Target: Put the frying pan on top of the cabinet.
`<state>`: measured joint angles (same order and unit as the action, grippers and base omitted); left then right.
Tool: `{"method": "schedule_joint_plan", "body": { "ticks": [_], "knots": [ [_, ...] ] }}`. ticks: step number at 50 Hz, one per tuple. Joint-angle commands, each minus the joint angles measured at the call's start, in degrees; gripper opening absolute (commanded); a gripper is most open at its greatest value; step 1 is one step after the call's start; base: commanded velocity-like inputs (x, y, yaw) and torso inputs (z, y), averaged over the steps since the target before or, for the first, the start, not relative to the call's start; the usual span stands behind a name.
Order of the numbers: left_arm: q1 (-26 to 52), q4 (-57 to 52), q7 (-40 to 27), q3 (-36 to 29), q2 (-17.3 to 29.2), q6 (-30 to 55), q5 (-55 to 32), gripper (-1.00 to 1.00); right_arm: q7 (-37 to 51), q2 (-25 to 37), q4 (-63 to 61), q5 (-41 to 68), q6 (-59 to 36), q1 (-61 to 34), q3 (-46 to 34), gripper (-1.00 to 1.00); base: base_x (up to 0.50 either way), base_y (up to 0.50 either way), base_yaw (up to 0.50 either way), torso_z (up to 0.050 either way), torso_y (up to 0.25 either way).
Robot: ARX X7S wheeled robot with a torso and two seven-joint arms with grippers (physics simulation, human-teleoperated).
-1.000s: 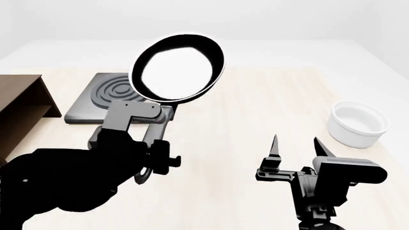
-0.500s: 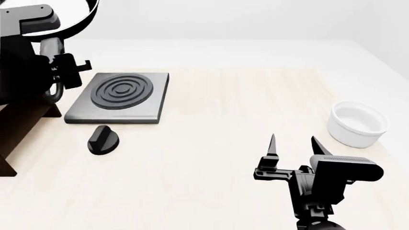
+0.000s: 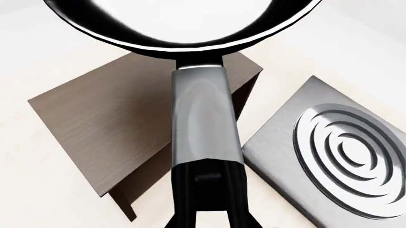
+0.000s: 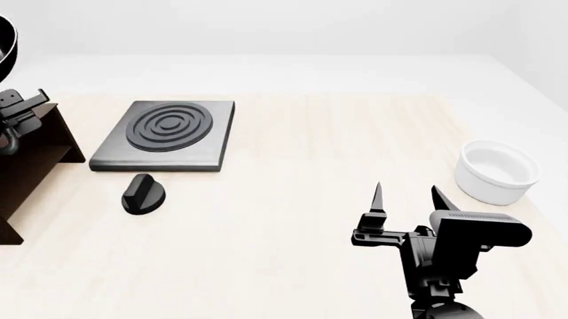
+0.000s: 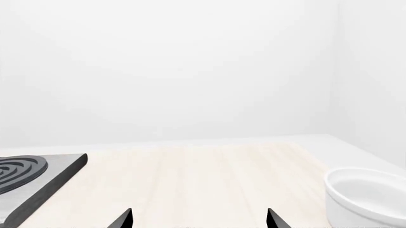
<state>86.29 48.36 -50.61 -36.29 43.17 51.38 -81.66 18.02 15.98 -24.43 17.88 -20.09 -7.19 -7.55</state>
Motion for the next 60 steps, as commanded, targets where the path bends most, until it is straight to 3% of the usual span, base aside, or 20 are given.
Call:
{"method": "schedule_joint_plan", "body": {
  "ticks": [1, 19, 26, 34, 52, 53, 58, 60],
  "knots": [
    [3.65, 11.75, 2.72, -0.54, -1.18, -5.46, 5.84, -1.00, 0.43, 0.27, -0.21, 0.22, -0.19, -0.12, -0.15, 1.00, 0.00, 0.00, 0.00, 0.000, 0.000],
    [5.17, 23.06, 11.40, -4.39, -5.44, -7.41, 10.54, -1.00, 0.81, 0.46, 0.28, 0.47, 0.32, -0.17, -0.38, 1.00, 0.00, 0.00, 0.00, 0.001, 0.002],
    [3.57, 22.16, 10.72, -4.01, -5.27, -6.84, 10.09, -1.00, 0.94, 0.67, 0.21, 0.57, 0.37, -0.12, -0.45, 1.00, 0.00, 0.00, 0.00, 0.000, 0.001],
    [-4.10, 12.01, 3.81, 0.23, -2.74, -5.96, 4.86, -1.00, 1.12, 0.79, 0.14, 0.57, 0.60, -0.02, -0.65, 1.00, 0.00, 0.00, 0.00, 0.000, 0.001],
    [-1.81, 21.14, 8.54, -1.49, -5.51, -8.10, 7.72, -1.00, 1.53, 1.09, 0.03, 0.95, 0.85, 0.17, -0.69, 1.00, 0.00, 0.00, 0.00, 0.000, 0.000],
    [-1.87, 20.89, 8.40, -1.55, -5.51, -7.98, 7.77, 1.00, 1.57, 1.12, -0.03, 0.99, 0.85, 0.20, -0.66, 1.00, 0.00, 0.00, 0.00, 0.000, 0.000],
    [-2.97, 17.21, 6.95, -0.60, -4.65, -7.56, 6.67, 1.00, 1.62, 1.19, 0.16, 1.04, 1.00, 0.17, -0.73, 1.00, 0.00, 0.00, 0.00, 0.000, 0.000],
    [-4.95, 10.35, 3.96, 0.51, -2.92, -8.16, 5.57, 1.00, 1.63, 1.20, 0.39, 1.07, 1.13, 0.13, -0.70, 1.00, 0.00, 0.00, 0.00, 0.000, 0.000]
  ]
}}
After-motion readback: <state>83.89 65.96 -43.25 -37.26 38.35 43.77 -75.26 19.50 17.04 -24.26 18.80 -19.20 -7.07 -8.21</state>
